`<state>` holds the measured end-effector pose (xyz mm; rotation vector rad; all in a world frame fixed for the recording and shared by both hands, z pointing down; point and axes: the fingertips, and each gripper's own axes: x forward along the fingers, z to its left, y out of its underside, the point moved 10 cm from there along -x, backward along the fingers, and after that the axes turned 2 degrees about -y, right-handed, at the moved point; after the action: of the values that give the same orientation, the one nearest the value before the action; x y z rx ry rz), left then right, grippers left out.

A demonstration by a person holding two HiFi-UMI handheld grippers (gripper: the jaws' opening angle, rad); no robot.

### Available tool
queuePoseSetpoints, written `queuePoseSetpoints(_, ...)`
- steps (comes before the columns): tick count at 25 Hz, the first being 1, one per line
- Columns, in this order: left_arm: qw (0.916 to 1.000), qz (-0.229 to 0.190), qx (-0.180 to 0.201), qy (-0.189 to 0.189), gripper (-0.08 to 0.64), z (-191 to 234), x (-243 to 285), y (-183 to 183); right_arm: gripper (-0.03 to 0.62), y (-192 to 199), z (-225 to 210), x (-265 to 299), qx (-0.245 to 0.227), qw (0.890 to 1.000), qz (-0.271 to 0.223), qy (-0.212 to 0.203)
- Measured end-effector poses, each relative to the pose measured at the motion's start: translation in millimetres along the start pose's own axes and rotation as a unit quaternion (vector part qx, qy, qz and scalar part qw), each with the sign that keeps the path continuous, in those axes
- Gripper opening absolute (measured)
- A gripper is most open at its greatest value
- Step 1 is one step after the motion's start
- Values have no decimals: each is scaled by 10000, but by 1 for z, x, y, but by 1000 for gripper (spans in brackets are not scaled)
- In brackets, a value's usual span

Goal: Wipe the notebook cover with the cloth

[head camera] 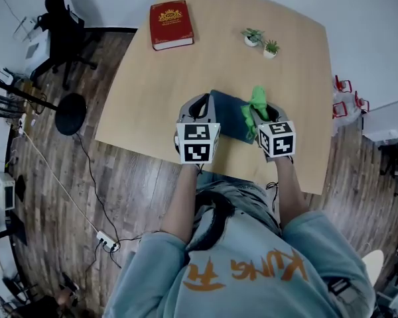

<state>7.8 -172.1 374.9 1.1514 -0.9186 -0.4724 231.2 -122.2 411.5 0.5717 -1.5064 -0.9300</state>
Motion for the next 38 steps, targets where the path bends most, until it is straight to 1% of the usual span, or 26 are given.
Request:
queuePoseSetpoints(7, 9976, -586, 314, -172, 15, 0, -5, -46, 130, -50, -9, -13, -37, 9963, -863, -26)
queuePoseSetpoints(13, 9942, -943, 453, -265, 16, -1, -5, -75, 129, -95, -11, -22, -178, 9886, -1497, -61)
queuePoseSetpoints(17, 9910, -1202, 492, -321, 17, -1, -3, -96, 129, -119, -17, -29, -245, 9829, -1824, -18)
queuePoseSetpoints(20, 9880, -1420, 479, -364, 16, -2, 0, -116, 129, -135, -30, -31, -214, 9803, -1954, 162)
queuePoseSetpoints(23, 9849, -1625, 423, -423, 17, -3, 2, -137, 129, -150, -44, -34, 23, 9761, -2142, 379)
queuePoseSetpoints(27, 9801, -1900, 263, -510, 17, -5, 3, -166, 130, -172, -61, -47, 340, 9656, -2475, 718)
queuePoseSetpoints(29, 9792, -1911, 233, -634, 17, -6, 5, -172, 130, -179, -66, -54, 379, 9603, -2625, 867)
queuePoseSetpoints(31, 9798, -1800, 296, -814, 17, -5, 8, -170, 130, -183, -70, -62, 264, 9554, -2746, 1051)
queuePoseSetpoints(33, 9798, -1735, 396, -907, 16, -7, 7, -162, 129, -182, -70, -71, 33, 9515, -2819, 1233)
queuePoseSetpoints(35, 9783, -1801, 529, -874, 17, -8, 5, -156, 129, -179, -66, -79, -229, 9483, -2885, 1301)
queuePoseSetpoints(38, 9740, -2039, 557, -815, 16, -8, 3, -155, 129, -177, -57, -80, -466, 9480, -2903, 1214)
